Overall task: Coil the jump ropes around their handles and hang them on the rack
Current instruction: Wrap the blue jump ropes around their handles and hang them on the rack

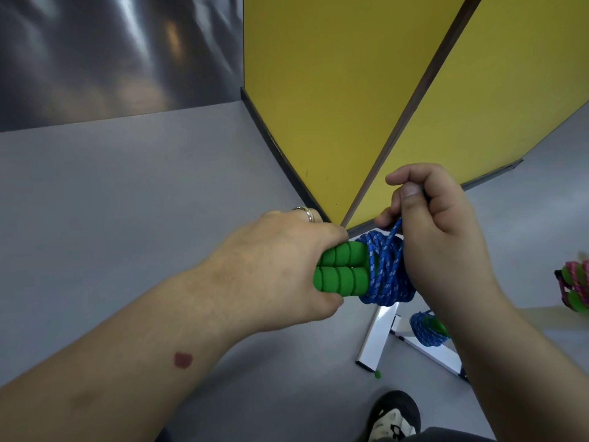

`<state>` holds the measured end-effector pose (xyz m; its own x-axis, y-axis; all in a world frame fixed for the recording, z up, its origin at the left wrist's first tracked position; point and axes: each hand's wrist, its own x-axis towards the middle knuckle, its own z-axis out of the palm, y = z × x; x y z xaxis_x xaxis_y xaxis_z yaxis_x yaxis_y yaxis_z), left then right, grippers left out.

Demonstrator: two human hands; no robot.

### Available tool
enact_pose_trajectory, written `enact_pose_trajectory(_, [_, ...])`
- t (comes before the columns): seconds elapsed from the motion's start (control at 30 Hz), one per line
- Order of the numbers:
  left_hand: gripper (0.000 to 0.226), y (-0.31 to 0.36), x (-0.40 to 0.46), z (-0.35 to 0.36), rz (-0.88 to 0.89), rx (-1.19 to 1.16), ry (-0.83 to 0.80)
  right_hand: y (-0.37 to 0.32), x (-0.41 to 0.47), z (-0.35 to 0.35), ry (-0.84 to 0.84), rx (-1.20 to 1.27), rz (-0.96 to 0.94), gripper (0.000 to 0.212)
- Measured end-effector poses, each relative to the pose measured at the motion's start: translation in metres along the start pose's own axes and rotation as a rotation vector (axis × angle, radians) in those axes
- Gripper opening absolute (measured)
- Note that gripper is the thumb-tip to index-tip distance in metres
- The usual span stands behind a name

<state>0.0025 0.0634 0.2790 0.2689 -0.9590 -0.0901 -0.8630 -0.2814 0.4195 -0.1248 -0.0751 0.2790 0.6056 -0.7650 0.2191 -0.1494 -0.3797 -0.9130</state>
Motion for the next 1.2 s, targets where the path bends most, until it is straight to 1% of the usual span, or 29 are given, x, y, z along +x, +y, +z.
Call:
enact_pose_trajectory(0.07, [0.037, 0.001, 0.0, 0.001, -0.001, -0.019, -0.017, -0.002, -0.002, 0.001, -0.024, -0.02, -0.03, 0.03])
enact_pose_trajectory(0.13, [0.054, 0.001, 0.003, 0.002, -0.016, -0.079, -0.017, -0.003, -0.003, 0.001, -0.047, -0.044, -0.034, 0.028])
enact_pose_trajectory(0.2, [0.066, 0.003, 0.005, -0.001, -0.033, -0.182, 0.023, -0.002, -0.002, 0.0, -0.048, -0.054, -0.009, 0.028])
enact_pose_trajectory(0.27, [0.07, 0.004, 0.004, -0.005, -0.075, -0.332, 0.073, -0.002, 0.001, -0.004, -0.035, -0.013, 0.041, 0.027])
enact_pose_trajectory(0.33, [0.071, 0.005, 0.003, -0.005, -0.108, -0.501, 0.127, -0.003, 0.003, -0.007, -0.019, 0.015, 0.079, 0.027])
enact_pose_trajectory(0.47, [0.07, 0.008, 0.003, -0.001, -0.11, -0.777, 0.227, -0.005, 0.004, -0.009, 0.06, 0.022, 0.084, 0.029])
enact_pose_trajectory(0.57, [0.071, 0.006, 0.009, 0.001, -0.084, -1.01, 0.299, -0.004, 0.003, -0.007, 0.145, 0.103, 0.147, 0.032])
enact_pose_trajectory(0.6, [0.07, 0.007, 0.012, 0.004, -0.072, -1.124, 0.32, -0.003, 0.003, -0.005, 0.174, 0.144, 0.168, 0.032])
enact_pose_trajectory(0.67, [0.061, 0.013, 0.016, 0.01, -0.048, -1.414, 0.343, -0.003, 0.0, 0.0, 0.216, 0.21, 0.195, 0.031])
enact_pose_trajectory(0.7, [0.055, 0.017, 0.017, 0.013, -0.036, -1.546, 0.327, -0.004, -0.002, 0.003, 0.224, 0.234, 0.201, 0.03])
enact_pose_trajectory(0.77, [0.045, 0.027, 0.017, 0.017, -0.031, -1.72, 0.271, -0.006, -0.006, 0.01, 0.212, 0.267, 0.191, 0.028])
enact_pose_trajectory(0.83, [0.039, 0.03, 0.017, 0.017, -0.058, -1.761, 0.254, -0.009, -0.008, 0.013, 0.174, 0.251, 0.149, 0.027])
enact_pose_trajectory(0.97, [0.021, 0.024, 0.019, 0.018, -0.174, -1.656, 0.332, -0.014, -0.004, 0.004, 0.061, 0.054, -0.015, 0.024])
enact_pose_trajectory(1.03, [0.02, 0.021, 0.021, 0.02, -0.214, -1.608, 0.338, -0.016, -0.001, -0.003, 0.019, 0.032, -0.048, 0.022])
enact_pose_trajectory(1.1, [0.027, 0.018, 0.022, 0.022, -0.228, -1.56, 0.338, -0.016, 0.002, -0.008, -0.008, 0.108, -0.025, 0.021])
enact_pose_trajectory(1.13, [0.028, 0.018, 0.021, 0.022, -0.233, -1.547, 0.333, -0.017, 0.004, -0.01, -0.021, 0.188, 0.008, 0.022])
enact_pose_trajectory(1.2, [0.022, 0.016, 0.02, 0.021, -0.241, -1.568, 0.302, -0.018, 0.007, -0.013, -0.043, 0.399, 0.092, 0.027])
